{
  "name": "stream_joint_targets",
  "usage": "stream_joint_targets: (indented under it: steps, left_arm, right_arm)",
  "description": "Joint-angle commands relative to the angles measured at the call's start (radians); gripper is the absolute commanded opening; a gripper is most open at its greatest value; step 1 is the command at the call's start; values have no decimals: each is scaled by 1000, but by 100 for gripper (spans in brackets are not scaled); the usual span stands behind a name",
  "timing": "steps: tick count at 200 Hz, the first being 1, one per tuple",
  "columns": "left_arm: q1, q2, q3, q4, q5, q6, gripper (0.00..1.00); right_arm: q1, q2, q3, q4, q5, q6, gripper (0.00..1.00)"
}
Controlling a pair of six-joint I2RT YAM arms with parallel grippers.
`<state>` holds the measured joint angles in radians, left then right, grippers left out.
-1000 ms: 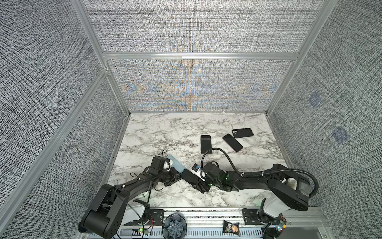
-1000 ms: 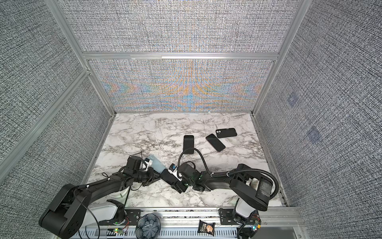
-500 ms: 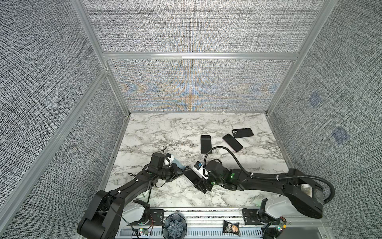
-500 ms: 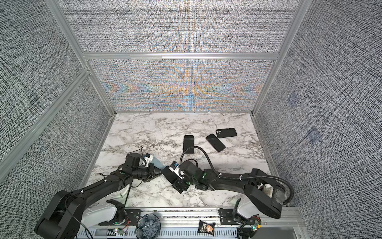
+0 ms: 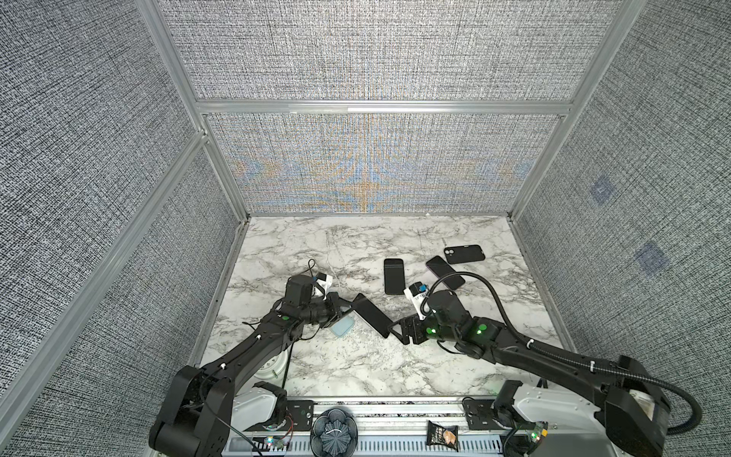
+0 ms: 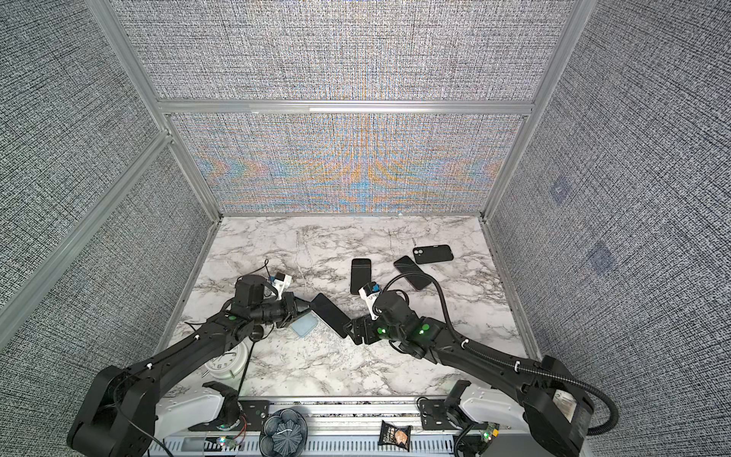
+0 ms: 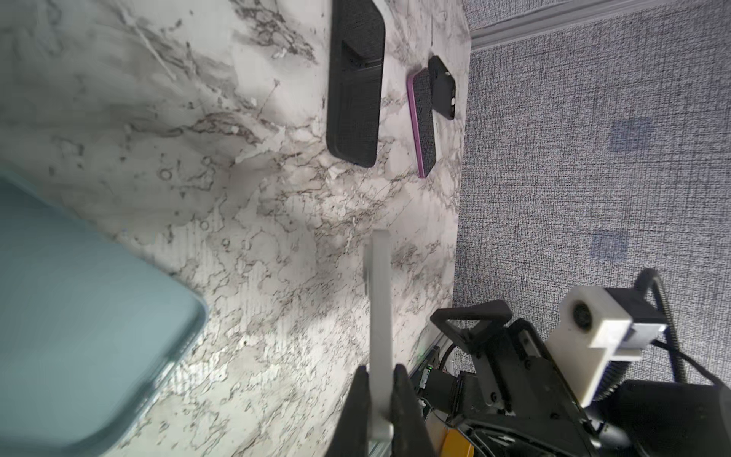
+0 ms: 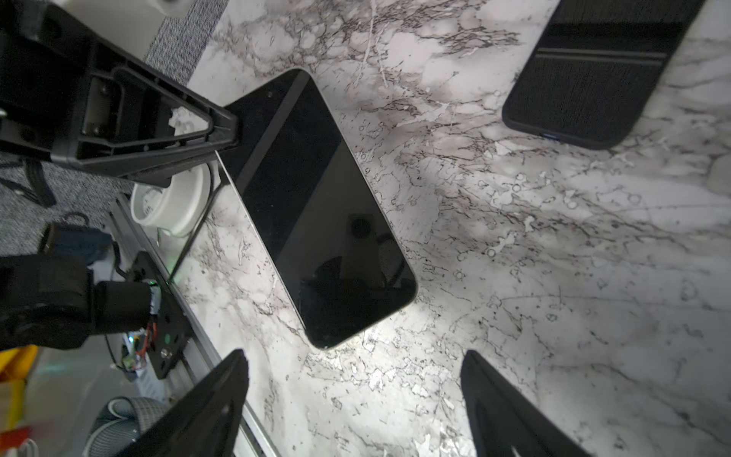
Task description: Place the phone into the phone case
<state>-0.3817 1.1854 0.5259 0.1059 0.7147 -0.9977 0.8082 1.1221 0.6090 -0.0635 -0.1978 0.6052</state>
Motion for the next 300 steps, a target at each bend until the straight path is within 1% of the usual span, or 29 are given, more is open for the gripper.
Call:
stream_joint_targets:
  steps: [1,10,22,24,40,55,96,118,134,150,165,193,222,265,300]
  left_arm:
    - [10,22,16,126,50,-51,0]
    - [16,33,13,177,59,-81,0]
    - [23,53,7,243,70,-120,0]
    - [23,57,7,255,71,-127,0]
    - [26,83,3,339,86,-175,0]
    - [27,109,2,415,99,-211,0]
    - [27,191,-33,659,98,-337,0]
    - [28,239,-55,808,97,-403,0]
    - [26,262,-68,873,93,-434,0]
    - [27,275,-79,914,91,-451,0]
    - [27,281,-84,931,90,-458,0]
    - [26,277,-92,933,92,-458,0]
    - [27,269,-101,929,89,-455,0]
    - [27,265,-106,925,86,-450,0]
    - [26,267,-110,927,90,-447,0]
  right_arm:
    - [-58,-21,-9,85,-88,212,84]
    - [-83,-32,-29,137,-121,270,84]
    - [-115,-47,-81,253,-152,344,82]
    - [-120,-49,-90,274,-155,377,82]
    - [-151,-52,-167,438,-160,503,80]
    - [-176,-33,-218,559,-162,591,78]
    - [-196,88,-242,778,-196,715,78]
    - [-203,171,-271,968,-203,805,77]
    - [-210,236,-285,1082,-210,855,76]
    - [-212,293,-292,1176,-212,885,72]
    - [-214,322,-296,1215,-205,890,68]
    - [-220,338,-291,1229,-186,880,61]
    - [-224,337,-279,1235,-175,878,48]
    - [-225,335,-273,1248,-167,880,31]
    - [-225,331,-269,1242,-161,880,22]
